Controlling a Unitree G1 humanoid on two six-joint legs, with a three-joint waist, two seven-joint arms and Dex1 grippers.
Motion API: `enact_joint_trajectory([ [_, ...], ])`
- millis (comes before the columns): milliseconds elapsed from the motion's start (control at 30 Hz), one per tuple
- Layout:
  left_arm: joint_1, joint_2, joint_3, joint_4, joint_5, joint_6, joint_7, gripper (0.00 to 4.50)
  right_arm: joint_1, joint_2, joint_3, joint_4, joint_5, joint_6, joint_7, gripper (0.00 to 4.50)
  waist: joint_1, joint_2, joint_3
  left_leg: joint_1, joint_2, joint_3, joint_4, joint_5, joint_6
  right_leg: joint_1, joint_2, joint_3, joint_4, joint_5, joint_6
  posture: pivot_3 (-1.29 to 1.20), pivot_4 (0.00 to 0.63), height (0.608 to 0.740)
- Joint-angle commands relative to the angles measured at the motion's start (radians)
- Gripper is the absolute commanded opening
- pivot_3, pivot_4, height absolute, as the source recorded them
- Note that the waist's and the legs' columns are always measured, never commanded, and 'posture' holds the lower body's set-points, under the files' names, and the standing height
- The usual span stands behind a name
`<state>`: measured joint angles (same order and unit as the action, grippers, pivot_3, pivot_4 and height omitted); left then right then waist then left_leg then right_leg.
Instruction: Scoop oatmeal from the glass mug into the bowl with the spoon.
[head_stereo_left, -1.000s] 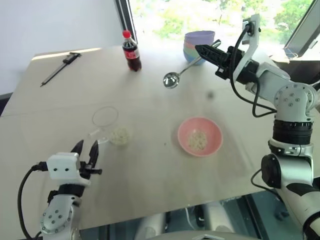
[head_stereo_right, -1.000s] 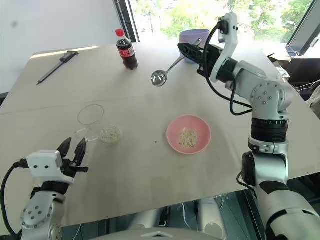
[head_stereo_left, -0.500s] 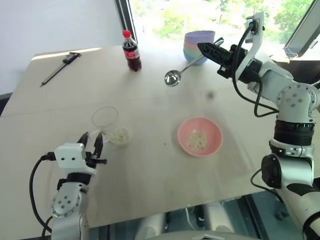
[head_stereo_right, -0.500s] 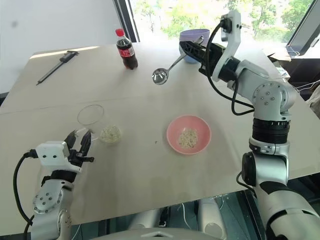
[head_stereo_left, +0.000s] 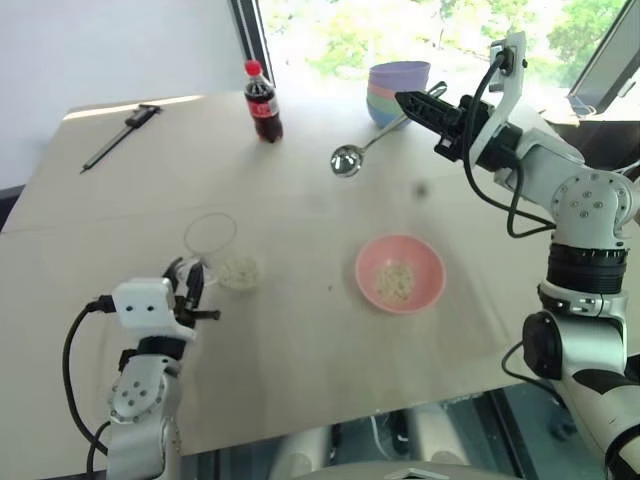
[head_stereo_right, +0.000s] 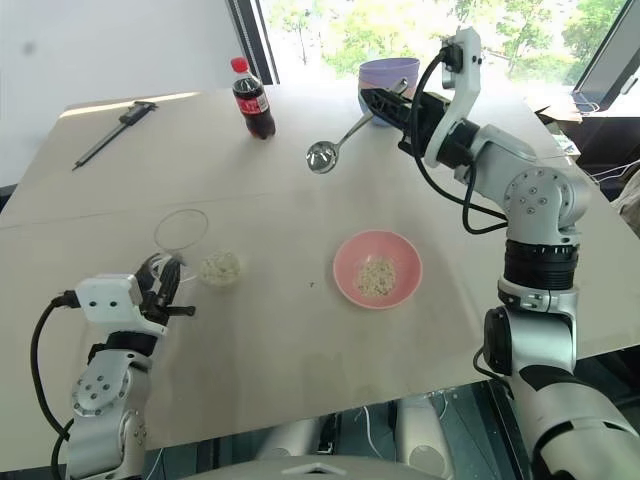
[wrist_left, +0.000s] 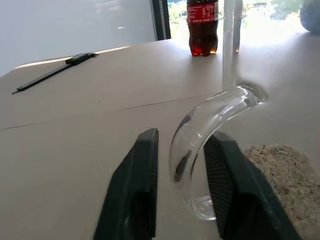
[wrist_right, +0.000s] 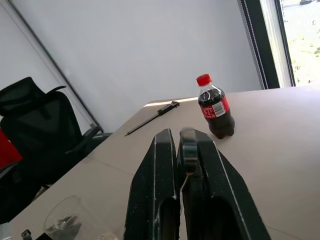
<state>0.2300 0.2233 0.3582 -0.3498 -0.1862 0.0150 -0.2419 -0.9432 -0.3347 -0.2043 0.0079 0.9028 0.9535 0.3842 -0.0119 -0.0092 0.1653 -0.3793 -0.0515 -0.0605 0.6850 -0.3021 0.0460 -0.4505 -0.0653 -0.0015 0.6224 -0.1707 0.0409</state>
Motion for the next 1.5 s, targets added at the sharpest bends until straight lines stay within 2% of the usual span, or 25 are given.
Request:
enact_joint_trajectory([
  [33,0.007,0.012,0.003,-0.046,-0.003,0.001,0.008,0.05,-0.004,0.0,-0.017,-0.048,0.004,-0.024,0.008,0.0,0.0,0.001,0.0,0.0,0.0,0.0,0.0,0.0,0.0,0.0,0.0,0.0,0.0,0.0,0.0,0.0,0.15,0.74],
  [467,-0.027,0.048,-0.017,-0.06,-0.023,0.041,-0.007,0.05,-0.016,0.01,-0.014,-0.066,0.018,-0.013,0.007,0.0,0.0,0.002,-0.001,0.0,0.0,0.0,0.0,0.0,0.0,0.0,0.0,0.0,0.001,0.0,0.0,0.0,0.15,0.74],
  [633,-0.11,0.097,-0.064,-0.07,-0.035,0.129,-0.044,0.05,-0.051,0.042,0.006,-0.112,0.065,0.019,0.013,0.0,0.001,0.002,-0.001,0.0,0.0,-0.001,0.0,0.0,0.0,0.0,0.0,-0.001,0.001,0.0,0.0,0.0,0.15,0.74],
  [833,-0.287,0.165,-0.129,-0.067,-0.083,0.335,-0.085,0.05,-0.102,0.112,0.047,-0.138,0.109,0.041,0.019,0.0,-0.001,0.002,0.0,0.0,-0.001,-0.001,0.0,0.0,-0.001,-0.001,0.001,-0.001,0.002,0.0,0.0,0.0,0.15,0.74],
  [933,-0.357,0.189,-0.148,-0.055,-0.081,0.383,-0.093,0.05,-0.086,0.105,0.093,-0.155,0.099,0.054,0.061,0.0,-0.002,0.002,-0.001,0.0,-0.001,-0.001,0.0,0.001,-0.001,-0.001,0.002,-0.001,0.002,0.0,0.0,0.0,0.15,0.74],
  [1067,-0.459,0.226,-0.189,-0.02,-0.056,0.416,-0.103,0.05,-0.02,0.02,0.247,-0.204,-0.006,0.051,0.159,0.0,-0.001,0.002,-0.001,-0.001,-0.001,-0.002,0.0,0.001,-0.001,-0.001,0.003,-0.002,0.001,0.0,0.0,0.0,0.15,0.74],
  [1200,-0.498,0.239,-0.223,-0.01,-0.038,0.436,-0.111,0.05,-0.001,-0.055,0.367,-0.206,-0.164,-0.043,0.218,0.0,-0.003,0.002,0.0,-0.001,-0.002,-0.001,0.0,0.001,-0.001,-0.003,0.002,0.0,0.001,0.0,0.0,0.0,0.15,0.74],
  [1367,-0.521,0.256,-0.268,-0.009,-0.016,0.442,-0.137,0.05,0.0,-0.037,0.488,-0.177,-0.345,-0.191,0.249,0.0,-0.003,0.002,0.0,-0.002,-0.001,-0.001,0.0,0.002,-0.003,-0.005,0.002,0.0,0.003,0.0,0.0,0.0,0.15,0.74],
  [1500,-0.534,0.268,-0.289,0.001,0.001,0.439,-0.151,0.05,0.014,-0.015,0.541,-0.161,-0.432,-0.267,0.282,0.0,-0.002,0.001,0.0,-0.003,-0.002,-0.001,0.0,0.002,-0.003,-0.005,0.002,0.0,0.003,0.0,0.0,0.0,0.15,0.74],
])
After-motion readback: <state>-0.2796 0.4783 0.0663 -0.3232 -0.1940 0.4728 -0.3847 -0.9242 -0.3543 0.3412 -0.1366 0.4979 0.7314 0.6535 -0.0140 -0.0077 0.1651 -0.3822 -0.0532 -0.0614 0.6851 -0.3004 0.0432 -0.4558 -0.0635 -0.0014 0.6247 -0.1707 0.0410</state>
